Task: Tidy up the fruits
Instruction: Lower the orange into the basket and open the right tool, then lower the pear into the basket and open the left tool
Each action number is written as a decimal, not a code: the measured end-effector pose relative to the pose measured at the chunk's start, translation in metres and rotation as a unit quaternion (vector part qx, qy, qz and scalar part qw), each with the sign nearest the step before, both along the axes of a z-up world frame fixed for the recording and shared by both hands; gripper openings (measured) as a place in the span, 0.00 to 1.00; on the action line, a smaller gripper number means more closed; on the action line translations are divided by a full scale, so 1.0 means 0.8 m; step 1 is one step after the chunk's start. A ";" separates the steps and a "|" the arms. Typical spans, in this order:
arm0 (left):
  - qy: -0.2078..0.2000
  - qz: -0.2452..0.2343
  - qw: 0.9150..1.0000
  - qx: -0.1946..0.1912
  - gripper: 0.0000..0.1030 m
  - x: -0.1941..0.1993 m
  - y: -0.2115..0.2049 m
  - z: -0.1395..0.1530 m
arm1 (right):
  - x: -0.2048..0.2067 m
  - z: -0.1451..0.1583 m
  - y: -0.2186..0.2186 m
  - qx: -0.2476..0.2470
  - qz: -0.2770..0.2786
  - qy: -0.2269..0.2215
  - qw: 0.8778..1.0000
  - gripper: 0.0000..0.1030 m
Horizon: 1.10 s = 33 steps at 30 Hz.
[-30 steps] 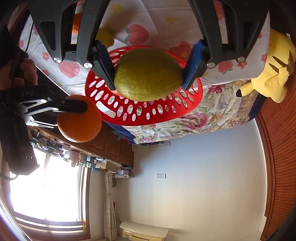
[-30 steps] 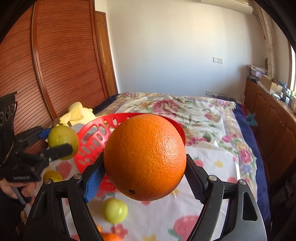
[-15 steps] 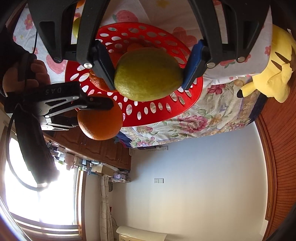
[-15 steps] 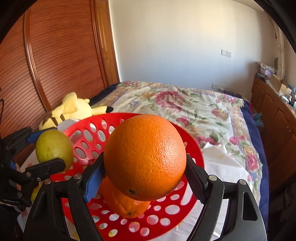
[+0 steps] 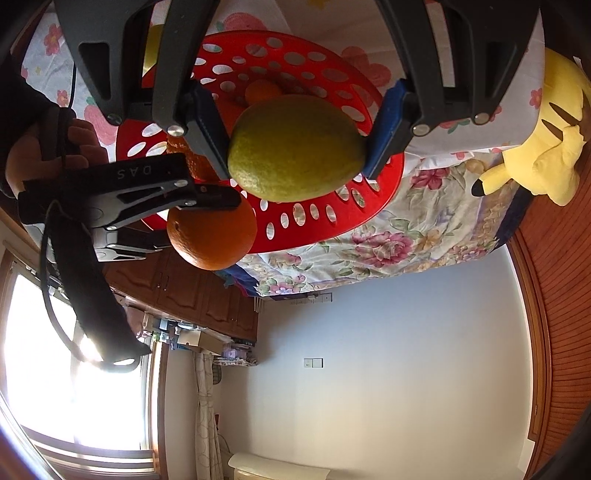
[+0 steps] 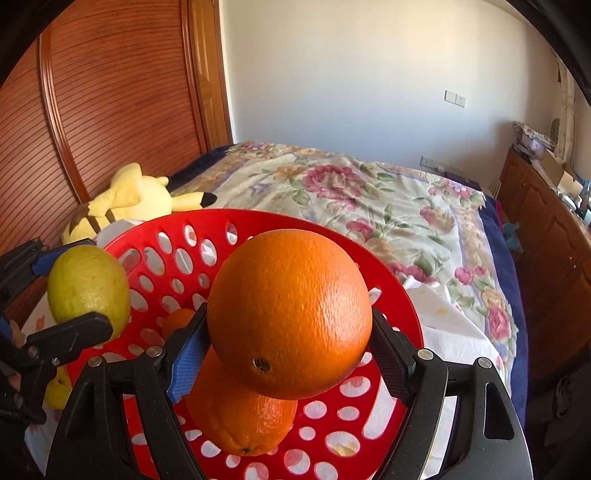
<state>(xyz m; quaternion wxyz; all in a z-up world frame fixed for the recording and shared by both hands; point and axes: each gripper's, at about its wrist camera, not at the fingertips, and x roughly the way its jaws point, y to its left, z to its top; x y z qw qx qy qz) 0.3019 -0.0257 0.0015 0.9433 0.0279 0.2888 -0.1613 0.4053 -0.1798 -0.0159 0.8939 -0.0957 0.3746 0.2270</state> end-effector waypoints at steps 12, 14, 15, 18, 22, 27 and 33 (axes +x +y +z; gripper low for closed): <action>0.005 0.003 1.000 0.003 0.68 0.001 0.000 -0.007 | 0.018 -0.006 0.002 -0.009 -0.011 0.025 1.000 0.81; 0.006 0.003 1.000 0.003 0.68 0.000 0.000 -0.008 | 0.017 -0.005 0.003 -0.011 -0.013 0.025 1.000 0.81; 0.006 0.002 1.000 0.004 0.68 0.001 -0.001 -0.008 | 0.018 -0.005 0.003 -0.011 -0.014 0.026 0.999 0.81; 0.008 0.001 1.000 0.003 0.68 0.001 -0.002 -0.009 | 0.020 -0.005 0.003 -0.014 -0.014 0.028 0.999 0.81; 0.011 0.001 1.000 0.003 0.68 0.000 -0.003 -0.011 | 0.015 0.008 -0.003 -0.015 -0.021 0.009 1.000 0.82; 0.010 0.001 1.000 0.006 0.68 0.000 -0.005 -0.009 | 0.010 0.022 -0.008 -0.007 -0.018 -0.005 1.000 0.83; 0.018 0.003 1.000 0.018 0.68 0.006 -0.013 -0.012 | -0.011 0.025 -0.018 0.004 -0.018 -0.017 1.000 0.83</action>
